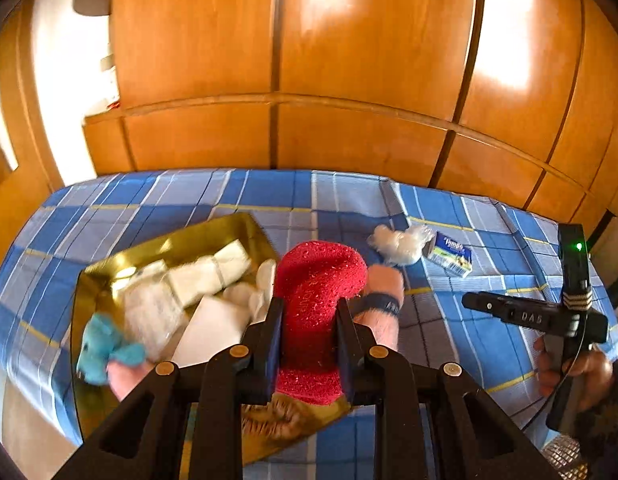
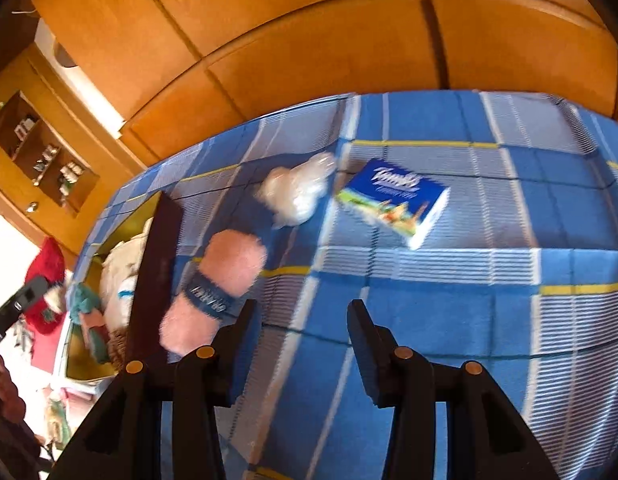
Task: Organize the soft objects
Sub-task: 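Carry the red sock toward the tray with left tool while right grasps the pink fuzzy roll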
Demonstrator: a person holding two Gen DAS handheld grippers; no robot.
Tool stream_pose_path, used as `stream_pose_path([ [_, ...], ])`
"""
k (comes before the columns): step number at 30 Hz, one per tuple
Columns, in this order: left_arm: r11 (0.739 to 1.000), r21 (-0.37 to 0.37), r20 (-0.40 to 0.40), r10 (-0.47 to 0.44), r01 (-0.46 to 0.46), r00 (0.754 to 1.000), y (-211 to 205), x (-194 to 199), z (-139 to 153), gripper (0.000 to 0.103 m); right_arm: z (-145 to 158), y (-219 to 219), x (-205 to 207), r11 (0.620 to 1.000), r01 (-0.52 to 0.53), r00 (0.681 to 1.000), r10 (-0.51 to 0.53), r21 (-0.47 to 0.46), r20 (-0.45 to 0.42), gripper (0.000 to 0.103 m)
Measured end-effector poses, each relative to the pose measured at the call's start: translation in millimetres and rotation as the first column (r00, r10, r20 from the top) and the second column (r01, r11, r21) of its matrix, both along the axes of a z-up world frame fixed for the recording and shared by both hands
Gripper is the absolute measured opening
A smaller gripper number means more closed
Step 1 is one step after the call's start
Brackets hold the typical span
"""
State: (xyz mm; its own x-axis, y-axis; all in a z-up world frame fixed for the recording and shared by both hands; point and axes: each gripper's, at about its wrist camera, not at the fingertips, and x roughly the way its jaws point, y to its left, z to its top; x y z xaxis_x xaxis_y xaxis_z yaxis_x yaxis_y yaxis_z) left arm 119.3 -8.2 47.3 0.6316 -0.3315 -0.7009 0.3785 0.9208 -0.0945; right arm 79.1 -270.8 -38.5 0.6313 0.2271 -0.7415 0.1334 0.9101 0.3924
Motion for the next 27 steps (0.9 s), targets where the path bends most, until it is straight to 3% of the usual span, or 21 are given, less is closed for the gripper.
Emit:
stream_pose_path([
  [6, 0.997, -0.014, -0.031, 0.070, -0.070, 0.997, 31, -13, -18, 0.024, -2, 39, 10, 0.996, -0.083, 0.996, 0.084, 0.029, -0.014, 0.046],
  [9, 0.994, -0.022, -0.034, 0.110, -0.110, 0.993, 45, -16, -23, 0.024, -2, 53, 20, 0.995, -0.074, 0.997, 0.075, 0.065, -0.011, 0.061],
  [14, 0.986, -0.049, -0.036, 0.155, -0.156, 0.987, 70, -23, -25, 0.024, -15, 76, 50, 0.995, -0.041, 0.997, 0.046, 0.086, -0.066, 0.064],
  [19, 0.977, -0.072, -0.044, 0.199, -0.201, 0.979, 94, -29, -25, 0.024, -31, 92, 76, 0.998, -0.034, 0.990, 0.039, 0.044, -0.136, 0.064],
  [20, 0.975, -0.073, -0.046, 0.206, -0.209, 0.977, 98, -30, -25, 0.024, -34, 95, 79, 0.998, -0.043, 0.988, 0.049, 0.043, -0.147, 0.063],
  [23, 0.971, -0.073, -0.049, 0.224, -0.228, 0.973, 108, -34, -28, 0.024, -34, 101, 80, 0.998, -0.061, 0.987, 0.058, -0.014, -0.147, 0.046],
  [27, 0.968, -0.065, -0.046, 0.242, -0.244, 0.969, 115, -39, -30, 0.024, -18, 98, 71, 0.992, -0.100, 0.987, 0.089, -0.082, -0.135, 0.043],
])
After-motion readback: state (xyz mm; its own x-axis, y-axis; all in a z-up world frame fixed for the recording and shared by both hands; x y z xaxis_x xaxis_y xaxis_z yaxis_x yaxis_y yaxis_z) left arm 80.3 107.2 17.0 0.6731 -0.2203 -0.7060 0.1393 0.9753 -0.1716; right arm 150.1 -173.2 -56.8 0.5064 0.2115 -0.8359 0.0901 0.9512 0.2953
